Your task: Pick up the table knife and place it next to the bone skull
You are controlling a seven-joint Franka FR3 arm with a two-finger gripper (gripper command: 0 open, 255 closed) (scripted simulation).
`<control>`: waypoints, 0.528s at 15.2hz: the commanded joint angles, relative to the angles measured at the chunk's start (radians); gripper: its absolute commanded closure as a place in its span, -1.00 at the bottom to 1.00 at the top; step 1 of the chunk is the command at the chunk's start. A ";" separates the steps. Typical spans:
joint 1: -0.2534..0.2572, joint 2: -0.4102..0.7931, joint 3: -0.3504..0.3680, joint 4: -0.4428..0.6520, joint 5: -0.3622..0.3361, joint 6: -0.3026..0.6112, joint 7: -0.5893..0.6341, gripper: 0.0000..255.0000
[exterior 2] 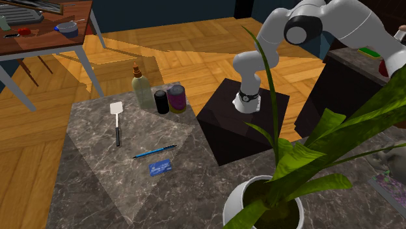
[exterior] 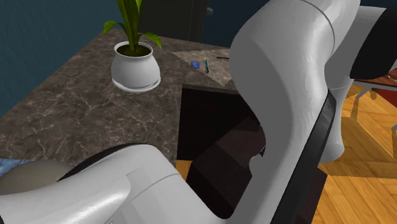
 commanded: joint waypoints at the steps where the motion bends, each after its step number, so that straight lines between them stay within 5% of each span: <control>1: 0.001 0.005 -0.002 -0.007 -0.004 0.011 0.003 1.00; 7: 0.002 0.005 -0.002 -0.007 -0.004 0.011 0.003 1.00; 8: 0.002 0.005 -0.002 -0.007 -0.004 0.011 0.003 -1.00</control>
